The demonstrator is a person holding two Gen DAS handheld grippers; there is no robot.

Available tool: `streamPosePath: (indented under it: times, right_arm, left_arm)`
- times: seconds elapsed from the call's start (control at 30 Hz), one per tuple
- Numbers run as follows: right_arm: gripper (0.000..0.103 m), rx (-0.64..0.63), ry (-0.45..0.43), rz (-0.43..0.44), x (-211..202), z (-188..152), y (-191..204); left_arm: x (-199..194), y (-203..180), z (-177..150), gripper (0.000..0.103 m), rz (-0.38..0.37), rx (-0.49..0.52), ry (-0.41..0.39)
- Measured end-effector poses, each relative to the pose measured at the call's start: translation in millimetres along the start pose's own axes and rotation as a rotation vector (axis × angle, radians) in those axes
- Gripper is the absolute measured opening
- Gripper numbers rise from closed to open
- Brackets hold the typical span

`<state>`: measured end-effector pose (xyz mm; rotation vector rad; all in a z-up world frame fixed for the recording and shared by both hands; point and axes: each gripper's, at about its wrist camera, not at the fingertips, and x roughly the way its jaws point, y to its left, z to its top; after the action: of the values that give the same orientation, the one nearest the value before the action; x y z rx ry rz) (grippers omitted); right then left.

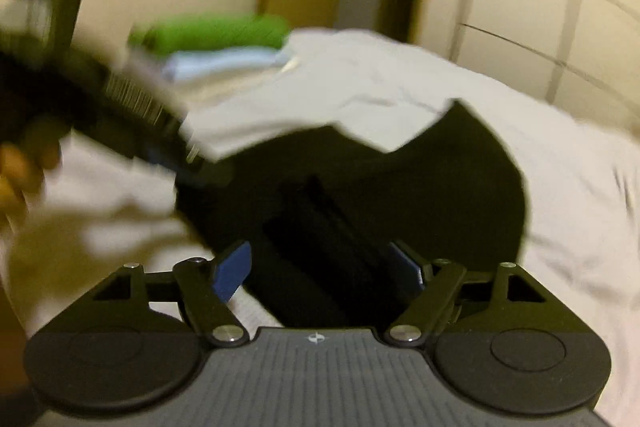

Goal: Fold clothes
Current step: 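Lift the skirt edge and fold it over with both grippers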

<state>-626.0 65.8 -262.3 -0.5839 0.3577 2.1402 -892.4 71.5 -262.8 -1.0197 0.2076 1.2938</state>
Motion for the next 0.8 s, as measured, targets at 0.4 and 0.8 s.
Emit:
streamPosePath:
  times: [0.4, 0.8]
  right_arm:
    - [0.028, 0.744, 0.186, -0.175, 58.8, -2.2, -180.4]
    - [0.025, 0.521, 0.218, -0.202, 78.5, 16.3, -139.9]
  left_arm:
    - [11.9, -14.0, 18.8, 0.027, -0.030, 0.029, 0.000]
    - [90.7, -5.7, 54.1, 0.056, -0.228, -0.126, 0.140]
